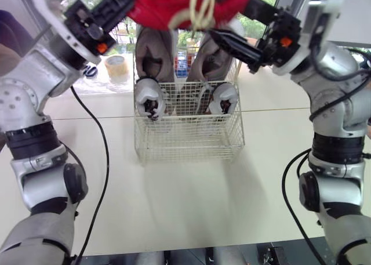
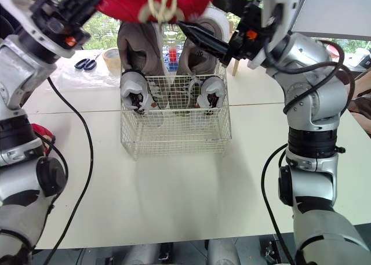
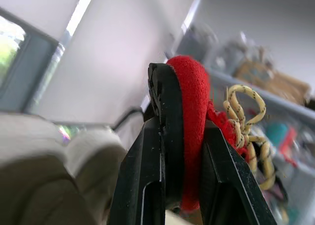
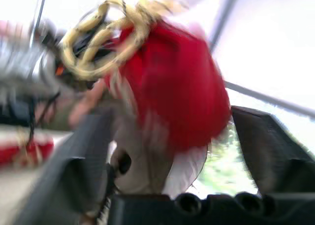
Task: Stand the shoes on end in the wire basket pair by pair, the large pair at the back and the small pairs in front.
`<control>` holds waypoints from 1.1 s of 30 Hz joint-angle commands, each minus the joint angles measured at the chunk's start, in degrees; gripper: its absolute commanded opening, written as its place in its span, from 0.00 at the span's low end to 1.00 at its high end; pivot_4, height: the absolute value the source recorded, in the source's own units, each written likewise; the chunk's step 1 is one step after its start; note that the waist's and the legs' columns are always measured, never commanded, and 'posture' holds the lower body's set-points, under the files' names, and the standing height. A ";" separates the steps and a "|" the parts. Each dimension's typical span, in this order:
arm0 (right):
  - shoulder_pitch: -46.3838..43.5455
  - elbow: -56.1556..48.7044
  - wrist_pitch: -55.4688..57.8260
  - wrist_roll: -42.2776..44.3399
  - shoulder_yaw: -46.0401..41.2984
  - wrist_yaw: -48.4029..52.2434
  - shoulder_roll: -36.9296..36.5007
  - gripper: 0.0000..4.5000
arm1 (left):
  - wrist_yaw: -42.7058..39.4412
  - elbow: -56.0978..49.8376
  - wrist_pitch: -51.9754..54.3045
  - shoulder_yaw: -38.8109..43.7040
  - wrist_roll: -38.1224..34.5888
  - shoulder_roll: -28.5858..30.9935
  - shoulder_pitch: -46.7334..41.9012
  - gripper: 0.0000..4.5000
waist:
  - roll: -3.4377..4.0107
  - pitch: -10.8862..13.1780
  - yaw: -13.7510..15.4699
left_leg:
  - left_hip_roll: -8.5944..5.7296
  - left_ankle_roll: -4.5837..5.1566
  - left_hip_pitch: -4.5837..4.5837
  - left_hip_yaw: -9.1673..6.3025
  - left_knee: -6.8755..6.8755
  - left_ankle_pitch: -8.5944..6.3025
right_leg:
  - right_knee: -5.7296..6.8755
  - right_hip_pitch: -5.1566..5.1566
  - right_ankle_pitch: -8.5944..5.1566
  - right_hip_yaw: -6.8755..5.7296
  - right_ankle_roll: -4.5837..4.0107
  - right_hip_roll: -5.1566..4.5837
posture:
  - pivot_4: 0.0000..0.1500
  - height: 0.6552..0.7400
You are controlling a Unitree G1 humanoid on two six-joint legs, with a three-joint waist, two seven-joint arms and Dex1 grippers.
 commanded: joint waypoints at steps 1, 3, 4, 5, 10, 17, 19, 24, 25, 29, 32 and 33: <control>2.36 -1.99 3.86 13.76 -8.74 -13.77 7.89 0.99 | 8.04 -8.33 -9.06 5.19 -4.69 -4.27 0.35 0.05 | 0.00 0.00 0.00 | -0.02 0.00 -0.01 0.01 0.00 0.00 | 0.00 -0.01 0.00 0.00 0.00 -0.10 | 1.00 1.00; 3.28 -2.22 3.82 21.29 -11.29 -22.22 15.38 0.99 | 11.06 -11.71 -13.48 5.62 -4.99 -8.16 1.14 0.05 | 0.01 -0.01 -0.02 | -0.04 -0.04 -0.01 0.03 -0.04 0.02 | -0.01 -0.03 0.01 -0.01 -0.01 -0.14 | 1.00 1.00; 3.50 -2.55 3.88 23.92 -11.57 -24.92 18.18 0.99 | 11.83 -12.95 -14.75 5.23 -4.96 -9.43 1.58 0.05 | 0.02 -0.01 -0.03 | -0.06 -0.06 0.00 0.03 -0.09 0.03 | 0.00 -0.04 0.02 -0.01 -0.02 -0.15 | 1.00 1.00; 3.59 -2.94 3.92 26.38 -11.26 -27.36 21.21 0.99 | 12.27 -13.99 -15.64 4.39 -4.73 -10.66 2.15 0.05 | 0.02 -0.01 -0.09 | -0.06 -0.07 0.01 0.04 -0.10 0.04 | 0.00 -0.04 0.02 -0.01 -0.02 -0.14 | 1.00 1.00; 1.69 -4.42 3.60 31.22 -7.07 -31.81 29.31 0.99 | 13.80 -15.66 -17.56 -0.73 -4.46 -16.29 5.17 0.05 | 0.03 -0.01 0.02 | -0.08 -0.07 -0.01 0.08 -0.11 0.05 | 0.01 -0.07 0.02 -0.01 -0.02 0.08 | 1.00 1.00; -0.43 -4.49 1.67 32.03 -4.04 -33.33 30.83 0.99 | 13.98 -18.48 -17.92 -6.14 -4.44 -18.70 9.50 0.05 | 0.03 -0.02 -0.09 | -0.10 -0.01 -0.03 0.05 -0.06 0.04 | -0.05 0.01 0.01 -0.02 -0.02 0.22 | 1.00 1.00; -0.49 -4.37 1.14 31.67 -3.47 -32.83 30.49 0.99 | 14.07 -19.01 -17.56 -7.96 -3.27 -18.95 11.24 0.05 | 0.03 -0.02 -0.13 | -0.10 0.00 -0.03 0.04 -0.06 0.03 | -0.05 0.02 0.01 -0.01 -0.02 0.24 | 1.00 1.00; -0.74 -4.86 0.28 32.54 -3.37 -32.46 29.74 0.99 | 13.91 -20.40 -17.11 -11.61 -1.04 -19.26 15.23 0.05 | 0.03 -0.01 -0.10 | -0.09 0.00 -0.02 0.00 -0.05 0.04 | -0.05 0.03 0.00 -0.01 -0.03 0.39 | 1.00 1.00; -0.79 -4.84 0.16 32.58 -3.39 -32.49 29.68 0.99 | 13.87 -20.53 -17.18 -12.03 -0.79 -19.28 15.68 0.05 | 0.03 -0.01 -0.12 | -0.08 0.00 -0.02 0.00 -0.05 0.04 | -0.05 0.02 0.00 -0.01 -0.03 0.41 | 1.00 1.00; -0.48 -5.26 -0.11 33.09 -3.49 -32.14 29.34 0.99 | 13.84 -20.43 -17.44 -12.77 -0.36 -19.31 16.44 0.05 | 0.03 -0.01 -0.12 | -0.07 0.01 -0.02 -0.01 -0.06 0.03 | -0.06 0.02 0.00 0.00 -0.04 0.44 | 1.00 1.00; 0.00 -5.04 -0.57 32.77 -3.47 -31.68 29.19 0.88 | 13.47 -20.57 -17.14 -13.36 0.44 -18.66 16.67 0.05 | 0.03 -0.01 -0.09 | -0.06 0.01 -0.02 -0.01 -0.05 0.03 | -0.06 0.02 0.00 -0.01 -0.04 0.45 | 1.00 1.00; 0.09 -5.05 -0.65 32.77 -3.45 -31.62 29.18 0.83 | 13.44 -20.69 -17.13 -13.52 0.68 -18.50 16.78 0.05 | 0.03 -0.01 -0.09 | -0.06 0.01 -0.02 -0.01 -0.05 0.03 | -0.06 0.02 0.00 -0.01 -0.04 0.45 | 1.00 1.00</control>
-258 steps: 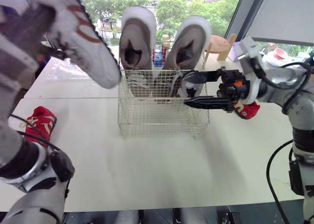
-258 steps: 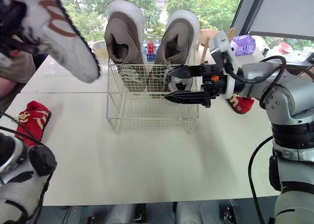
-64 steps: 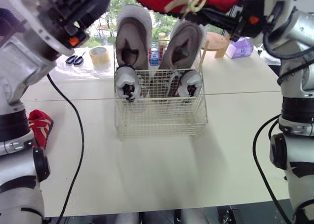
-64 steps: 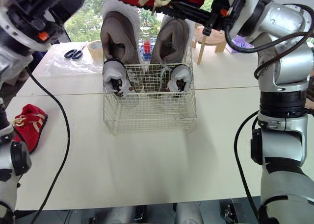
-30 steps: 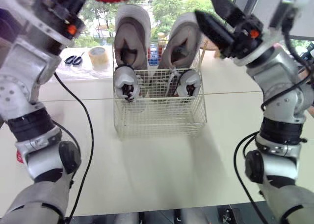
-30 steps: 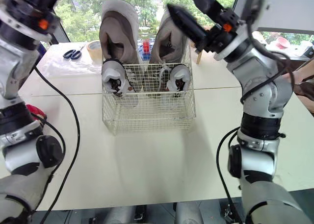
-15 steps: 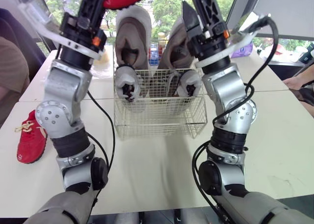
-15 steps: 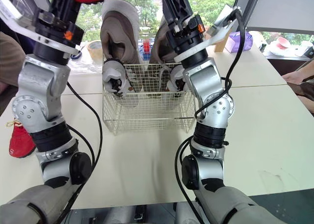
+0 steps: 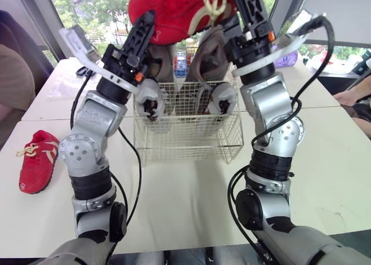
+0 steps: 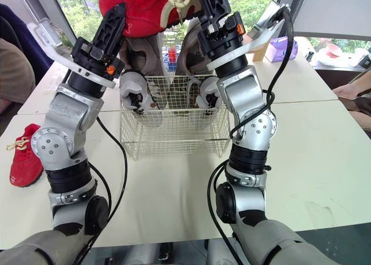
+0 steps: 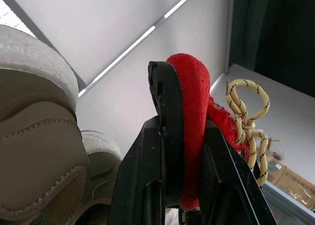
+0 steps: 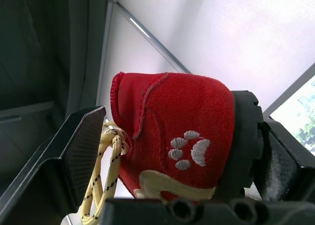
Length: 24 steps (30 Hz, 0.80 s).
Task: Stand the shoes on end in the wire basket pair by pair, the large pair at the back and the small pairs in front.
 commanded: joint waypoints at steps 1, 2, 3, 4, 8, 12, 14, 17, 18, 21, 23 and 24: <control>-1.12 -2.28 -0.98 1.08 0.69 1.32 -0.33 0.72 | -0.51 -2.11 0.68 -1.86 1.32 0.92 0.63 0.05 | 0.00 0.00 0.00 | 0.00 0.00 0.00 0.00 0.00 0.00 | 0.00 0.00 0.00 0.00 0.00 0.00 | 1.00 1.00; -1.13 -2.25 -1.06 1.14 0.72 1.38 -0.29 0.62 | -0.72 -2.22 0.73 -1.98 1.73 1.29 0.85 0.05 | 0.00 0.00 0.01 | 0.00 0.00 0.00 0.01 0.00 0.00 | -0.02 0.00 0.00 0.00 0.00 0.00 | 1.00 1.00; -1.11 -2.27 -1.07 1.14 0.80 1.44 -0.34 0.52 | -1.06 -2.49 0.85 -2.11 2.26 1.72 1.22 0.05 | 0.00 0.00 -0.02 | 0.00 0.00 0.00 0.01 0.00 0.00 | -0.02 0.00 0.00 0.00 0.00 0.00 | 1.00 1.00; -1.09 -2.30 -1.07 1.14 0.86 1.49 -0.39 0.41 | -1.31 -2.70 0.93 -2.21 2.66 2.02 1.49 0.05 | 0.00 0.00 -0.04 | 0.00 0.00 0.00 0.01 0.00 0.00 | -0.02 0.00 0.00 0.00 0.00 0.00 | 1.00 1.00; -1.14 -2.81 -0.07 1.77 1.01 1.66 -1.30 0.17 | -2.46 -5.09 2.83 -2.50 1.38 4.80 4.13 0.28 | 0.00 0.00 -0.09 | 0.02 0.00 0.01 0.00 -0.01 0.00 | -0.01 0.00 0.00 0.00 -0.01 0.01 | 1.00 1.00; -3.05 -1.86 1.32 3.98 -0.94 2.57 -5.24 0.17 | -0.44 -9.89 5.24 -2.57 0.72 9.79 8.56 0.68 | 0.01 0.01 -0.10 | 0.09 0.01 0.00 -0.01 -0.02 -0.01 | -0.01 -0.01 -0.01 0.00 -0.01 0.01 | 1.00 1.00; -4.85 -0.33 2.72 5.02 -2.53 4.85 -9.50 0.17 | 1.09 -12.94 7.06 -2.58 -2.39 13.18 11.87 0.90 | 0.05 0.03 -0.07 | 0.13 0.02 0.00 -0.01 -0.02 -0.01 | -0.02 -0.02 -0.02 0.01 -0.03 -0.01 | 1.00 1.00; -6.55 2.17 6.58 5.75 -3.92 10.50 -18.06 0.17 | 3.32 -17.33 7.97 -1.91 -8.12 17.50 16.72 0.99 | 0.04 0.04 0.05 | 0.13 0.02 -0.01 -0.02 -0.02 -0.01 | -0.06 -0.01 -0.06 0.02 -0.10 -0.06 | 1.00 1.00; -6.72 2.85 7.83 6.02 -4.09 12.30 -20.48 0.17 | 4.01 -18.31 7.91 -1.76 -8.71 18.65 17.82 0.99 | 0.03 0.04 0.09 | 0.13 0.03 -0.01 -0.02 -0.03 -0.02 | -0.08 -0.01 -0.12 0.02 -0.21 -0.08 | 1.00 1.00; -6.78 6.14 16.31 4.00 -2.90 26.34 -35.37 0.17 | 4.23 -23.00 9.44 1.42 -14.16 25.88 26.27 0.99 | 0.04 0.04 -0.03 | 0.13 0.05 0.01 -0.02 -0.03 -0.04 | -0.13 0.05 -0.14 0.02 -0.25 -0.11 | 1.00 1.00; -6.51 7.02 19.90 -0.77 1.02 38.44 -45.30 0.17 | 2.47 -25.07 10.25 4.09 -17.49 30.84 31.43 0.99 | 0.04 0.05 0.01 | 0.10 0.09 0.03 0.05 -0.10 -0.06 | -0.17 0.01 -0.24 0.02 -0.42 -0.23 | 1.00 1.00; -6.70 7.50 19.63 -3.91 3.13 42.57 -48.33 0.17 | 2.06 -25.14 9.94 5.27 -19.11 32.33 32.66 0.99 | 0.08 0.09 0.02 | 0.09 0.10 0.03 0.06 -0.10 -0.06 | -0.16 -0.01 -0.26 0.01 -0.43 -0.26 | 1.00 1.00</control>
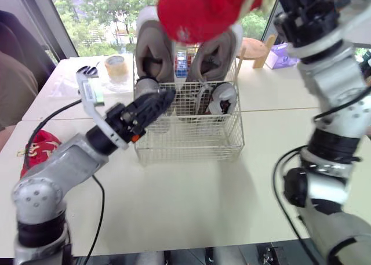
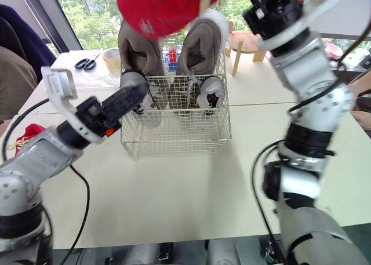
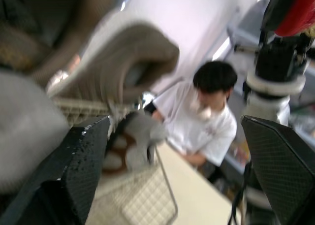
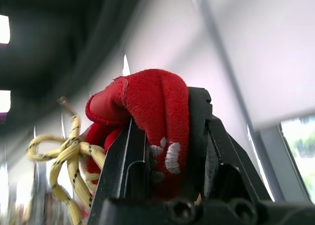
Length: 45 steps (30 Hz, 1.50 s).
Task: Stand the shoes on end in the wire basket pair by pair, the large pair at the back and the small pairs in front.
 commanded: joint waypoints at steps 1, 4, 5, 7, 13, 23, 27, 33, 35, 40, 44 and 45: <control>-1.53 0.33 1.71 -10.36 7.45 20.04 -12.02 0.17 | -2.34 -3.16 -0.54 6.02 -7.42 6.37 4.02 0.99 | 0.05 0.04 -0.03 | 0.00 0.00 -0.05 0.03 -0.02 0.00 | -0.02 -0.09 -0.02 -0.01 -0.03 -0.02 | 1.00 1.00; -2.32 0.59 -2.47 -19.26 13.45 29.02 -15.92 0.17 | -4.63 -2.10 -0.20 8.17 -8.03 11.38 4.92 0.99 | 0.02 0.03 -0.22 | 0.04 -0.01 -0.01 0.07 -0.11 -0.01 | -0.12 -0.11 -0.09 -0.03 -0.11 -0.01 | 1.00 1.00; -2.36 0.52 -3.34 -21.09 14.46 30.62 -16.11 0.17 | -5.44 -1.94 0.05 8.53 -7.83 12.42 5.44 0.99 | 0.04 0.03 -0.35 | 0.05 -0.01 0.04 0.08 -0.12 -0.01 | -0.14 -0.08 -0.08 -0.02 -0.12 0.02 | 1.00 1.00; -1.69 0.17 -6.56 -25.99 16.74 33.29 -16.21 0.17 | -6.99 -1.77 0.68 8.99 -7.47 14.21 6.72 0.99 | 0.04 0.04 -0.25 | 0.05 -0.01 0.05 0.12 -0.14 -0.01 | -0.13 -0.08 -0.08 0.00 -0.12 0.04 | 1.00 1.00; 2.23 1.67 -16.57 -37.97 20.85 36.63 -13.45 0.17 | -13.21 -0.36 3.21 12.59 -6.11 17.20 15.10 0.99 | 0.02 0.03 0.03 | 0.00 -0.12 -0.04 0.19 -0.54 0.06 | -0.50 -0.18 -0.05 0.02 -0.09 0.04 | 1.00 1.00; 8.12 2.08 -21.75 -45.90 25.26 42.29 -10.28 0.17 | -15.42 -0.40 4.87 14.92 6.05 20.80 21.39 0.99 | 0.01 0.03 0.04 | -0.01 -0.13 -0.06 0.18 -0.68 0.06 | -0.69 -0.15 -0.05 -0.01 -0.10 0.00 | 1.00 1.00; 9.69 3.38 -22.42 -47.80 25.44 42.99 -9.47 0.46 | -13.12 1.46 6.15 17.21 8.28 23.71 21.77 1.00 | 0.03 0.03 0.04 | -0.01 -0.14 -0.05 0.18 -0.68 0.06 | -0.65 -0.17 -0.04 -0.01 -0.11 0.01 | 1.00 1.00; 7.31 2.03 -15.09 -42.31 20.43 41.66 -9.81 1.00 | -12.42 12.47 6.43 23.52 6.53 24.87 18.05 1.00 | 0.03 0.03 -0.14 | 0.04 -0.18 -0.02 0.17 -0.69 0.09 | -0.58 -0.20 -0.03 -0.02 -0.12 0.05 | 1.00 1.00; 5.15 1.08 -8.21 -36.52 16.89 42.01 -11.39 1.00 | -11.45 14.36 7.15 24.87 8.05 25.80 17.20 1.00 | 0.06 0.06 -0.05 | 0.03 -0.20 -0.02 0.18 -0.68 0.10 | -0.56 -0.21 -0.03 -0.01 -0.12 0.02 | 1.00 1.00; 1.13 -0.71 3.76 -24.43 9.12 40.66 -13.49 1.00 | -8.86 19.98 8.05 25.39 16.32 28.35 14.40 1.00 | 0.00 0.02 0.12 | 0.01 -0.20 -0.04 0.15 -0.73 0.09 | -0.59 -0.21 -0.02 -0.05 -0.13 -0.03 | 1.00 1.00; 2.22 -5.56 6.36 -22.38 9.21 41.40 -15.33 1.00 | -6.51 23.55 11.49 22.58 26.05 32.06 13.89 1.00 | -0.06 -0.02 -0.07 | 0.00 -0.21 -0.03 0.17 -0.77 0.09 | -0.60 -0.21 -0.02 -0.04 -0.13 -0.08 | 1.00 1.00; 2.63 -6.94 6.76 -22.22 9.82 42.15 -16.04 1.00 | -4.46 25.77 13.87 21.74 27.12 33.31 13.15 1.00 | -0.05 -0.01 -0.09 | 0.00 -0.21 -0.02 0.18 -0.77 0.09 | -0.59 -0.22 -0.02 -0.04 -0.14 -0.08 | 1.00 1.00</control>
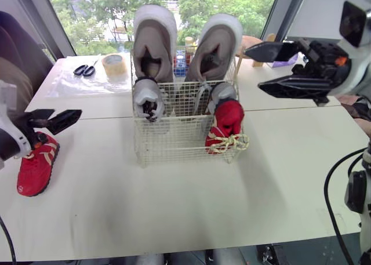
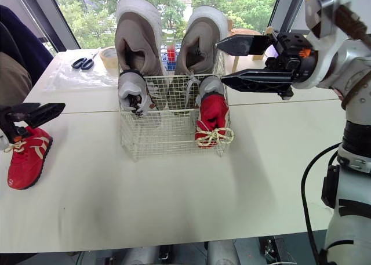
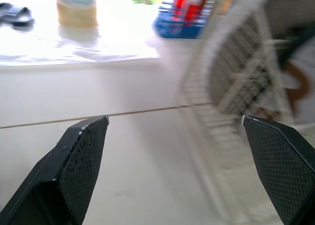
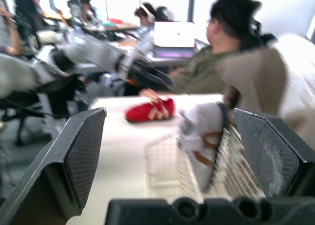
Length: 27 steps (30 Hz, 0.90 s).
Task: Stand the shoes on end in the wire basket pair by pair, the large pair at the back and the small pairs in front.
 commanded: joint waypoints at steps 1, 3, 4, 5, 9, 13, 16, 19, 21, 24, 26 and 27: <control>0.58 -5.76 1.18 1.62 0.47 2.07 -2.54 1.00 | 5.75 5.34 6.71 -1.91 5.94 4.64 -2.41 1.00 | 0.03 0.02 0.00 | 0.00 0.00 0.00 0.01 0.00 0.00 | 0.01 -0.02 0.00 0.01 0.00 -0.01 | 1.00 1.00; 1.01 -8.22 0.33 0.52 1.93 2.37 -2.81 1.00 | 7.94 7.36 13.47 -4.52 5.45 7.69 -4.46 1.00 | 0.02 0.01 0.01 | 0.01 0.00 -0.02 0.01 -0.02 0.00 | 0.05 -0.09 0.00 0.02 0.00 0.00 | 1.00 1.00; 1.01 -8.98 -0.12 0.23 2.48 2.39 -2.72 1.00 | 9.11 8.09 16.12 -5.88 5.52 8.82 -6.04 1.00 | 0.02 0.01 0.00 | 0.01 0.00 -0.02 0.02 -0.06 0.00 | 0.05 -0.11 0.00 0.02 0.01 0.00 | 1.00 1.00; 1.23 -9.68 -1.02 -0.64 3.29 2.54 -2.68 1.00 | 10.32 9.19 18.62 -7.35 5.53 9.71 -8.21 1.00 | 0.01 0.02 0.01 | 0.01 0.00 -0.02 0.02 -0.06 0.00 | 0.07 -0.11 0.01 0.02 0.01 0.00 | 1.00 1.00; 2.23 -9.92 -3.15 -2.42 4.97 2.30 -1.86 1.00 | 14.74 12.93 26.35 -10.83 4.37 8.01 -16.81 1.00 | 0.00 0.01 0.07 | -0.01 0.00 -0.03 0.02 -0.04 0.00 | 0.10 -0.11 0.02 0.02 0.04 0.00 | 1.00 1.00; 3.21 -10.15 -4.37 -2.90 5.44 2.05 -1.24 1.00 | 16.32 17.12 29.80 -13.52 10.02 4.91 -22.82 1.00 | -0.02 0.01 0.14 | -0.04 -0.04 -0.02 0.02 -0.04 0.03 | 0.18 -0.12 0.13 0.02 0.23 -0.04 | 1.00 1.00; 2.95 -10.71 -3.75 -1.51 4.62 1.25 -0.73 1.00 | 12.94 22.04 29.71 -16.91 14.68 3.25 -27.64 1.00 | -0.08 -0.01 0.15 | -0.05 -0.11 -0.02 0.01 -0.03 0.07 | 0.33 -0.19 0.13 0.02 0.23 -0.03 | 1.00 1.00; 2.87 -11.08 -4.12 -1.75 4.49 0.21 -0.08 1.00 | 6.77 28.71 27.64 -23.28 21.09 2.16 -32.51 1.00 | -0.12 -0.03 0.16 | -0.07 -0.14 -0.01 0.01 -0.01 0.08 | 0.57 -0.26 0.14 -0.01 0.24 -0.04 | 1.00 1.00; 2.84 -11.32 -4.08 -1.42 4.12 -0.71 0.41 1.00 | 1.20 35.53 24.70 -28.59 26.69 1.57 -36.45 1.00 | -0.12 -0.03 0.21 | -0.09 -0.18 0.03 0.01 0.01 0.11 | 0.66 -0.27 0.14 -0.01 0.24 -0.03 | 1.00 1.00; 3.25 -12.18 -3.71 -0.57 3.51 -2.25 0.83 1.00 | -8.41 46.81 19.44 -36.45 35.16 -0.49 -44.16 0.89 | -0.17 -0.06 0.30 | -0.19 -0.25 0.04 0.04 0.05 0.16 | 0.76 -0.26 0.14 -0.04 0.24 0.04 | 1.00 1.00; 3.81 -13.09 -3.37 0.11 2.94 -3.51 0.93 1.00 | -13.82 53.43 16.43 -41.09 40.94 -2.00 -49.28 0.70 | -0.27 -0.10 0.24 | -0.22 -0.28 0.02 0.14 0.11 0.19 | 0.78 -0.22 0.14 -0.11 0.25 0.08 | 1.00 1.00; 4.09 -13.52 -3.07 0.63 2.51 -4.14 0.92 1.00 | -16.13 56.08 15.02 -43.08 43.62 -2.60 -51.45 0.61 | -0.31 -0.11 0.26 | -0.22 -0.28 0.02 0.15 0.11 0.18 | 0.77 -0.22 0.14 -0.11 0.25 0.09 | 1.00 1.00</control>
